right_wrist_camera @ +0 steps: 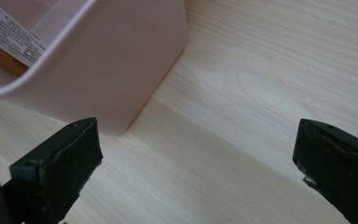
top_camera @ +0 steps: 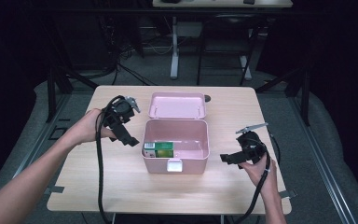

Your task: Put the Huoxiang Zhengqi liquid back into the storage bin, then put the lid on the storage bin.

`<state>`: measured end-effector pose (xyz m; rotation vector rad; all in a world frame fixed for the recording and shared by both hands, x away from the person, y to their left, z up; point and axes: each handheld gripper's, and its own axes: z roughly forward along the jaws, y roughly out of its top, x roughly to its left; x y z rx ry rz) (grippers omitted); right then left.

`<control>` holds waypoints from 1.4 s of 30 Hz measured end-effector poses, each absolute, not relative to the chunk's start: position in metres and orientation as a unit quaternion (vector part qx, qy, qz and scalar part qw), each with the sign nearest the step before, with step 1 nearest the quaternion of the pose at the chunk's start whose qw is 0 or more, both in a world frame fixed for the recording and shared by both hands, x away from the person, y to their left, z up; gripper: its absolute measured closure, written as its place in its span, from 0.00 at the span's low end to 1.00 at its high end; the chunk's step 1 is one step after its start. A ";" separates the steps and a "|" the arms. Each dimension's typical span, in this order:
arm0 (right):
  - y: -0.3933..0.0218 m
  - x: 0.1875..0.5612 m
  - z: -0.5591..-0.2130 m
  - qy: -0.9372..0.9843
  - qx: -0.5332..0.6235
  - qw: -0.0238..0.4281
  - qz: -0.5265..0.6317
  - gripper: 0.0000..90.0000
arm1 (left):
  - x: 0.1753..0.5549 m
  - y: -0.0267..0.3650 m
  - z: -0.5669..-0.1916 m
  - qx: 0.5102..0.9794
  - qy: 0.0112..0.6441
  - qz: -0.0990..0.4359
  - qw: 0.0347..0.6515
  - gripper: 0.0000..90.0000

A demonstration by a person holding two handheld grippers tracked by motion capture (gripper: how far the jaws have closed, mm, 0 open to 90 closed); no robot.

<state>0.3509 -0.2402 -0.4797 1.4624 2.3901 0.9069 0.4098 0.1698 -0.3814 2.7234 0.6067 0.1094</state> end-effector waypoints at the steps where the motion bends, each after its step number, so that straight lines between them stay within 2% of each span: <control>1: -0.239 0.353 -0.478 0.809 0.493 0.097 0.306 0.00 | 0.409 0.173 -0.383 0.959 0.220 0.043 0.175 0.03; 17: -0.218 0.384 -0.455 0.815 0.469 0.089 0.329 0.00 | 0.406 0.212 -0.411 0.930 0.298 0.055 0.210 0.04; 31: -0.205 0.421 -0.440 0.810 0.466 0.085 0.344 0.00 | 0.424 0.217 -0.425 0.902 0.354 0.054 0.242 0.03; 42: -0.187 0.456 -0.430 0.809 0.464 0.092 0.348 0.03 | 0.434 0.204 -0.429 0.888 0.375 0.053 0.262 0.07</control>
